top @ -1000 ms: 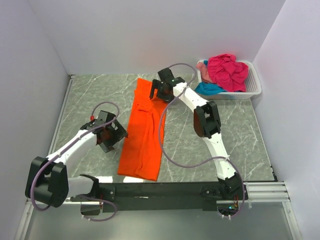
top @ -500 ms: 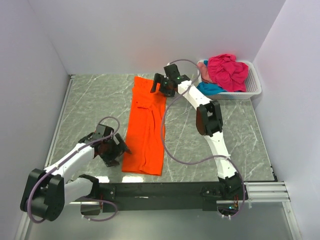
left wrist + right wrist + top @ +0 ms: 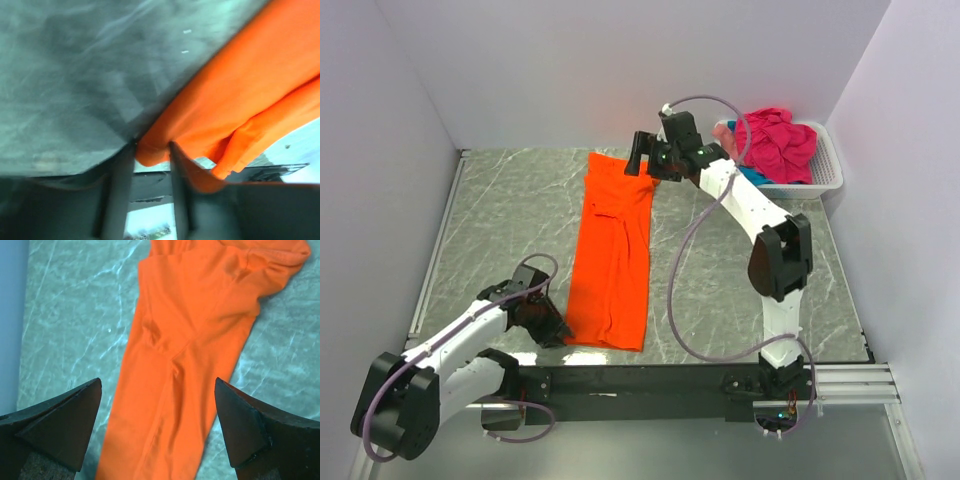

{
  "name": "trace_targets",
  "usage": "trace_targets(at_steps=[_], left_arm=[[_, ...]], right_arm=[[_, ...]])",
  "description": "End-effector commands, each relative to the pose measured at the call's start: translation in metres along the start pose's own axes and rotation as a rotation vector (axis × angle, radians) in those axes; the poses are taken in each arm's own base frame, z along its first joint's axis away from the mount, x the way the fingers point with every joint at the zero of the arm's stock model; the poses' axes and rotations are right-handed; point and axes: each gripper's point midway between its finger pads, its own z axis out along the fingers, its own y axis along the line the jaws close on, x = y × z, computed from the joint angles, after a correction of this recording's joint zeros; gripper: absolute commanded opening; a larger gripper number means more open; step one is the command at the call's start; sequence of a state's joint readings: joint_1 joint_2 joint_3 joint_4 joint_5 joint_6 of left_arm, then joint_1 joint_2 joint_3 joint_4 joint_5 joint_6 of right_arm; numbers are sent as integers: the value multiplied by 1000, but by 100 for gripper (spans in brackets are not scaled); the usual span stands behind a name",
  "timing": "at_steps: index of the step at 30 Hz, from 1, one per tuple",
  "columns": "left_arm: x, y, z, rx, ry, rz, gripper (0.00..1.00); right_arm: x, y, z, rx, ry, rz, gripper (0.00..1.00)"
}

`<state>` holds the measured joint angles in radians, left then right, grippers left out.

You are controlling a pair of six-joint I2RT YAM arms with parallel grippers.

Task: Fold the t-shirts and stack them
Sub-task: Fold the tshirt

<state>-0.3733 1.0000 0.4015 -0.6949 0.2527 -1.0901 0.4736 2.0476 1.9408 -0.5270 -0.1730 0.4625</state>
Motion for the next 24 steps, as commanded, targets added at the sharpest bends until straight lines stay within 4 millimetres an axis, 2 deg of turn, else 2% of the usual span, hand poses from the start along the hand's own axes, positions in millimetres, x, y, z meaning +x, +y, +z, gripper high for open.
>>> trace_targets(at_steps=[1,2,3,5,6,7,8,9,11,12,14,15,18,19,22,24], left_arm=[[-1,26,9,-97,-30,-34,33],[-2,25,10,-94,-31,-30,25],[-3,22,13,-87,-29,-26,14],[-5,20,14,-85,-28,-15,2],[-6,20,16,-90,-29,-11,1],[-7,18,16,-89,-29,-2,1],[-7,19,16,-93,-27,1,1],[-7,17,16,-89,-21,7,1],[-4,14,16,-70,-13,17,1],[-4,12,14,-54,-15,25,1],[-4,10,12,-48,-24,33,1],[-5,8,9,-37,-37,38,1],[-4,4,5,-14,-44,42,1],[-5,3,4,-13,-48,35,1],[-5,6,1,-17,-63,26,1],[-4,2,1,10,-66,29,1]], right_arm=[[17,2,-20,20,0,-63,100],[24,6,-25,27,-8,-81,99],[44,-1,-34,48,16,-95,99],[72,7,-46,41,42,-154,100],[97,0,-60,52,68,-202,100],[116,4,-66,45,83,-243,100],[139,17,-73,16,94,-297,100],[167,11,-86,12,126,-337,100],[200,22,-98,-63,150,-382,100],[235,29,-111,-117,205,-421,99],[266,31,-122,-128,249,-471,98],[292,34,-131,-136,290,-517,97],[328,28,-139,-90,369,-600,92],[343,31,-144,-92,391,-645,91],[368,32,-147,-86,452,-686,88],[376,34,-141,-82,469,-691,84]])
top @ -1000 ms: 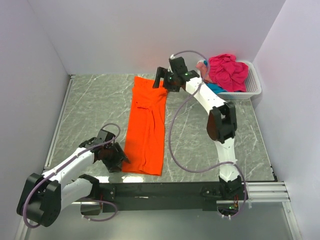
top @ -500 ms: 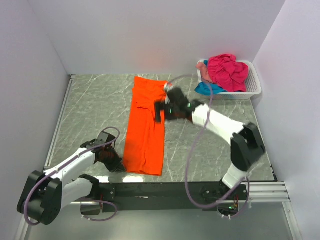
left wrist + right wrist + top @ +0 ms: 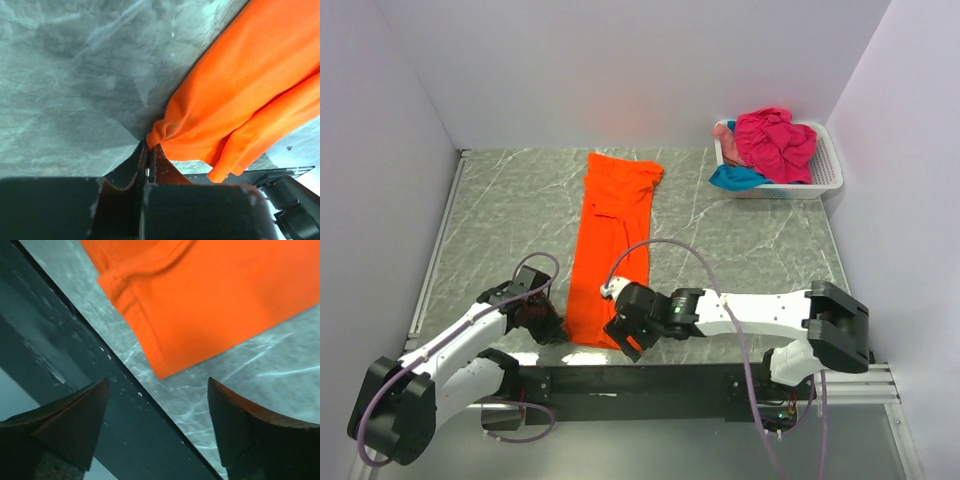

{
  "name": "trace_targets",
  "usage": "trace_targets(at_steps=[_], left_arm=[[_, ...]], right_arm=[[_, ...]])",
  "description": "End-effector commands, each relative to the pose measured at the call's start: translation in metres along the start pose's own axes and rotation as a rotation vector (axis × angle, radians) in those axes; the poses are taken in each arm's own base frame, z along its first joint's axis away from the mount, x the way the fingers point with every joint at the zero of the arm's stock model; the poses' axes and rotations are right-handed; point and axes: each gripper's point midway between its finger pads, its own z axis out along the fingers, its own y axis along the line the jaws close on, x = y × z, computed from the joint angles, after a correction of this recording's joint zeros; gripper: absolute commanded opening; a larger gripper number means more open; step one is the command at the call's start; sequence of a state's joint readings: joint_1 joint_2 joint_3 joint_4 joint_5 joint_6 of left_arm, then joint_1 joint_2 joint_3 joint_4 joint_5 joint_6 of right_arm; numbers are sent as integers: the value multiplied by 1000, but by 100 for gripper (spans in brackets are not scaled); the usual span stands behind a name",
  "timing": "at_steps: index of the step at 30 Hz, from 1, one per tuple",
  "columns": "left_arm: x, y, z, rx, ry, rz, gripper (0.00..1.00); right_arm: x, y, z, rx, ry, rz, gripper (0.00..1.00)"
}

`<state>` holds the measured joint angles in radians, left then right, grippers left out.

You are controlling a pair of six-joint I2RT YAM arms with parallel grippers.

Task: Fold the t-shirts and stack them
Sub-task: Fold the tshirt

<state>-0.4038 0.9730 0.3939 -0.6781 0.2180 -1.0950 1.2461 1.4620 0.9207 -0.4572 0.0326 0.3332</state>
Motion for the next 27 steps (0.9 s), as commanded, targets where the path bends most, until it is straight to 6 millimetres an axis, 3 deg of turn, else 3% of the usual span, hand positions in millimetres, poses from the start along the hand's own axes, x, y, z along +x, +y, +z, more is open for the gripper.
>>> trace_targets(at_steps=[1,11,14,15,17,18,21,27], left_arm=[[-1,6,1,-5,-25,-5,1],[3,11,5,-18,-16,-10,1],[7,13,5,-24,-7,-8,1],[8,13,4,-27,-6,-7,1],[12,14,2,-34,1,-4,1],[13,14,0,-30,-2,-1,1],[13,10,-6,-16,-16,-1,1],[-10,-29,-24,67,-105,39,1]], right_arm=[[2,-3,12,50,16,5,83],[30,1,39,32,141,37,65],[36,1,41,34,155,53,38],[38,2,41,31,158,56,25],[39,5,38,22,149,56,13],[39,5,37,28,142,59,1],[35,10,29,9,110,63,0],[4,1,19,68,-2,91,0]])
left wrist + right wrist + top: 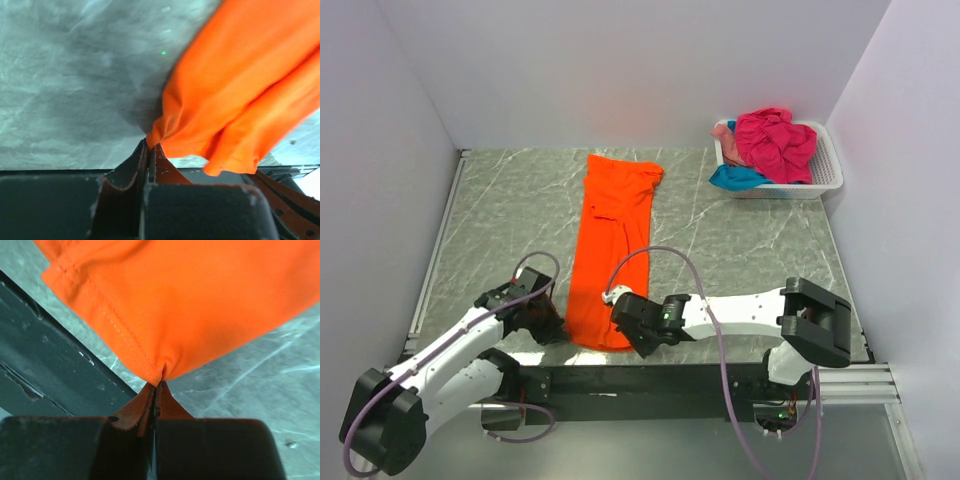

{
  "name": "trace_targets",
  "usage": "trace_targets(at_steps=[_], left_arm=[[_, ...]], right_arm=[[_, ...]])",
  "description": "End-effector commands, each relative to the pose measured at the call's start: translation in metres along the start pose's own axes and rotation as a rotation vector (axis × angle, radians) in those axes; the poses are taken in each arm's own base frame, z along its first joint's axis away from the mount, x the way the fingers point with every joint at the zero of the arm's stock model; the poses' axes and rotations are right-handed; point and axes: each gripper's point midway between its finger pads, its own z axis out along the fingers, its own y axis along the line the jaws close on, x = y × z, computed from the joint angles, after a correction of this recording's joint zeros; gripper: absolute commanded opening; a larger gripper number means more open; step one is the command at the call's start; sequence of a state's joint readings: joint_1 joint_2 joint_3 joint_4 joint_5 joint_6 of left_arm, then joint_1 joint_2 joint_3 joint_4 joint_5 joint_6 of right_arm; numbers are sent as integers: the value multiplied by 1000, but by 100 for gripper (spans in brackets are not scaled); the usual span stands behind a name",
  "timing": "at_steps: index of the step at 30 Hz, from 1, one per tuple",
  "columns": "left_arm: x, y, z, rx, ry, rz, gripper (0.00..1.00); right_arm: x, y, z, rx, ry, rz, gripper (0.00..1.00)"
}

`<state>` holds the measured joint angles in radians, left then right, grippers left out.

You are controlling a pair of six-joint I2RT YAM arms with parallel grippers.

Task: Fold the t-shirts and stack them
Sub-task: Fold the tshirt

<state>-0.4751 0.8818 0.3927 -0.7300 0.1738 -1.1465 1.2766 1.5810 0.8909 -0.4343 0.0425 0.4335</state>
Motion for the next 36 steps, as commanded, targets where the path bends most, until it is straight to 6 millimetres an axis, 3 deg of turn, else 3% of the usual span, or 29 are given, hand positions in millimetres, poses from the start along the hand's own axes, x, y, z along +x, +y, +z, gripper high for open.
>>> trace_targets(at_steps=[1,5,7,10,15,17,19,25,36], left_arm=[[-23,-32,-18,54,-95,20,1],[-46,-59,-28,85,-178,32,1],[-61,-77,-33,102,-226,37,1],[-75,-103,-38,137,-256,43,1],[-117,-135,-41,125,-366,63,1],[-142,-155,-42,141,-402,64,1],[-150,-157,-37,127,-405,58,1],[-189,-192,-40,147,-462,68,1],[-223,-222,-10,123,-427,89,1]], right_arm=[[-32,-2,-16,29,-126,34,0],[-62,-27,-27,108,-206,94,0],[-76,-51,-33,193,-243,133,0],[-102,-70,-42,196,-295,178,0],[-138,-96,-50,248,-343,177,0],[-156,-122,-51,288,-364,214,0],[-163,-124,-51,277,-374,215,0],[-193,-155,-51,276,-395,227,0],[-223,-197,-35,258,-393,274,0]])
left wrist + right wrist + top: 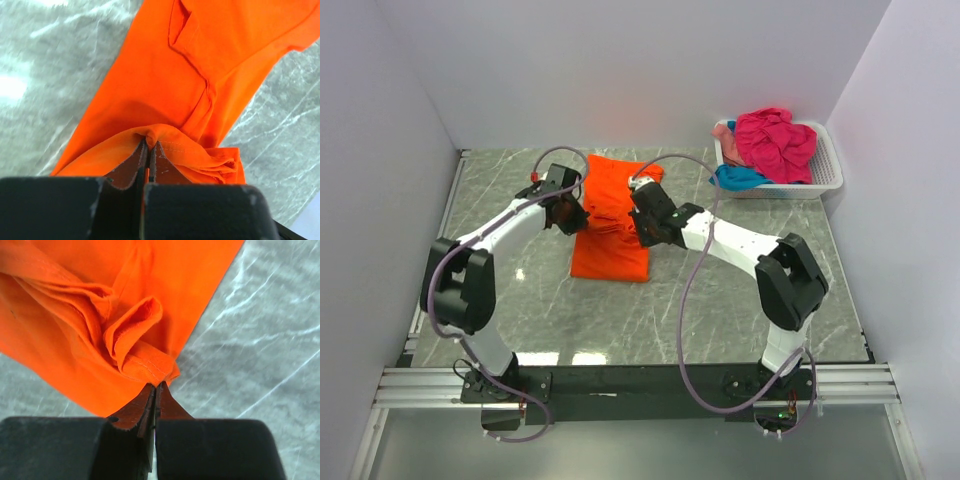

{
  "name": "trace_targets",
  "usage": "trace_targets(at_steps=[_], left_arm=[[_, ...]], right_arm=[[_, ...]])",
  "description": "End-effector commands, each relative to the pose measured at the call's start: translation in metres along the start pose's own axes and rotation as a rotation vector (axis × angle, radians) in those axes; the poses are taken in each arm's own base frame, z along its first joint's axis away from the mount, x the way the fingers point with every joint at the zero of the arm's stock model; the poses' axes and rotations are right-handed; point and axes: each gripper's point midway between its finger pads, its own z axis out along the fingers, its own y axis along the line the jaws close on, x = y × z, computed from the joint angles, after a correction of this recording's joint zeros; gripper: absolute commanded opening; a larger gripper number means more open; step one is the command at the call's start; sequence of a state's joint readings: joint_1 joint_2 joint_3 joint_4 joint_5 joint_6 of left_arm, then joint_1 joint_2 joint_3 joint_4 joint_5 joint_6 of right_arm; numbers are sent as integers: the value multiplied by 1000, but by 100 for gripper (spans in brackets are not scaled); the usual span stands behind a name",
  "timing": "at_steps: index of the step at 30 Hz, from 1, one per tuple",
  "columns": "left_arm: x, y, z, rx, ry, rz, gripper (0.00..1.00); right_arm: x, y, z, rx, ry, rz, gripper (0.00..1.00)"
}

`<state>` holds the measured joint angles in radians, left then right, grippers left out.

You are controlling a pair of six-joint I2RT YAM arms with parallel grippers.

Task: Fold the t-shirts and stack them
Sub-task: Fold the tshirt

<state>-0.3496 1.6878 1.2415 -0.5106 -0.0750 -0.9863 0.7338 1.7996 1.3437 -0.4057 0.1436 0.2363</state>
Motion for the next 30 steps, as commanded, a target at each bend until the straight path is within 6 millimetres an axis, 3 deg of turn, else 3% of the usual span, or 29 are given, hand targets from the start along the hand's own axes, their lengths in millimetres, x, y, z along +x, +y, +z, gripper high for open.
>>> trace_targets(at_steps=[1,14,16,17,18,19,20,21,23,24,28,30], left_arm=[[-21,-25,3,63,-31,29,1],[-32,-29,36,31,7,9,1],[-34,-29,39,38,13,4,5],[-38,-27,41,37,10,-3,10],[-40,-26,43,34,9,-4,24],[-40,-25,44,37,20,-6,30],[-42,-26,43,44,23,-10,41],[-46,-25,43,48,20,-15,65],[-48,-26,40,62,17,-14,80],[-50,-27,36,68,10,-10,99],[-48,-20,25,65,-1,-9,99],[-41,-12,18,65,8,-4,100]], right_arm=[[-33,2,3,-37,-63,-6,0],[-45,-24,48,-112,-44,29,0],[-46,-28,52,-126,-41,32,0],[-45,-30,57,-129,-37,26,2],[-45,-32,60,-127,-33,30,6],[-45,-38,63,-119,-23,41,14],[-46,-38,65,-130,-10,51,35],[-46,-39,66,-138,-4,60,40],[-48,-41,65,-163,-3,103,48],[-48,-40,64,-175,-7,111,52],[-46,-40,54,-187,-23,137,68],[-41,-42,48,-173,-20,156,69]])
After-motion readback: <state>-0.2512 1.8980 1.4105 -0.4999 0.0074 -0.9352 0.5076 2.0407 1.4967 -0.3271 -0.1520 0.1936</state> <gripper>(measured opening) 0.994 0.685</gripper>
